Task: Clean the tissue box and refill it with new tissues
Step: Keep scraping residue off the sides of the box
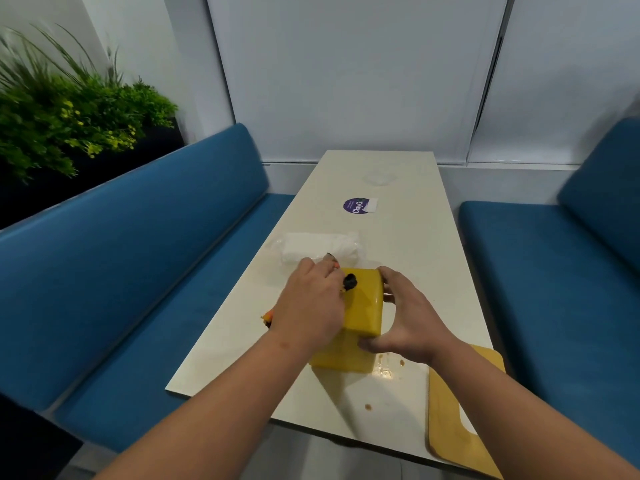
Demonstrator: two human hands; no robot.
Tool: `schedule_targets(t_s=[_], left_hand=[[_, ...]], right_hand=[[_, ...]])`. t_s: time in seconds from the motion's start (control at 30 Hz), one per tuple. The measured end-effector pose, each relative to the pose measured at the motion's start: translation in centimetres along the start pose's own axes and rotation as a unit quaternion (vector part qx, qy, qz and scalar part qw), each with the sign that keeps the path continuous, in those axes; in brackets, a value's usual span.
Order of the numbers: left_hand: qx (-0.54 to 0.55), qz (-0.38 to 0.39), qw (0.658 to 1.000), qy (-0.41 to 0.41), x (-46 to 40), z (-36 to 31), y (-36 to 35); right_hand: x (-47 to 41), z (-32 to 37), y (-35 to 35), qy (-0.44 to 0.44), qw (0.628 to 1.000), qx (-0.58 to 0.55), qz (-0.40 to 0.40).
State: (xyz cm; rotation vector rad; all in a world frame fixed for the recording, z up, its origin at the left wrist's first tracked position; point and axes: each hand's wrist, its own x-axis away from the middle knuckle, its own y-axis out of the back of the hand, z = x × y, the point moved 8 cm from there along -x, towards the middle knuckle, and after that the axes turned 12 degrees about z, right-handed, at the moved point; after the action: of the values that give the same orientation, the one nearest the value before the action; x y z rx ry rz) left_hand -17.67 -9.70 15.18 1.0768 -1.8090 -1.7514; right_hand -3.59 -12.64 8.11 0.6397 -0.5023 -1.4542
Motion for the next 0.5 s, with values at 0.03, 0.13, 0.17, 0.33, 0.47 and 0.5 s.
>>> schedule_targets(t_s=[0.03, 0.13, 0.17, 0.33, 0.47, 0.5], left_hand=[[-0.005, 0.001, 1.0, -0.014, -0.1, -0.5, -0.1], [-0.005, 0.016, 0.996, -0.093, -0.1, -2.4, -0.5], [-0.005, 0.024, 0.993, -0.117, -0.1, -3.0, -0.5], [-0.01, 0.093, 0.954, -0.287, 1.6, -6.5, -0.7], [0.097, 0.052, 0.966, -0.235, 1.0, -4.2, 1.7], [0.096, 0.014, 0.98, -0.175, -0.1, -3.0, 2.5]], right_hand=[[0.0, -0.1, 0.0, -0.001, 1.0, -0.005, -0.002], [0.0, 0.2, 0.0, 0.004, 1.0, -0.013, -0.007], [-0.1, 0.3, 0.0, 0.011, 1.0, -0.015, -0.008], [0.1, 0.4, -0.1, 0.017, 0.999, -0.031, 0.007], [0.2, 0.2, -0.2, 0.013, 0.999, -0.034, -0.001], [0.1, 0.2, -0.3, 0.015, 1.0, -0.025, -0.004]])
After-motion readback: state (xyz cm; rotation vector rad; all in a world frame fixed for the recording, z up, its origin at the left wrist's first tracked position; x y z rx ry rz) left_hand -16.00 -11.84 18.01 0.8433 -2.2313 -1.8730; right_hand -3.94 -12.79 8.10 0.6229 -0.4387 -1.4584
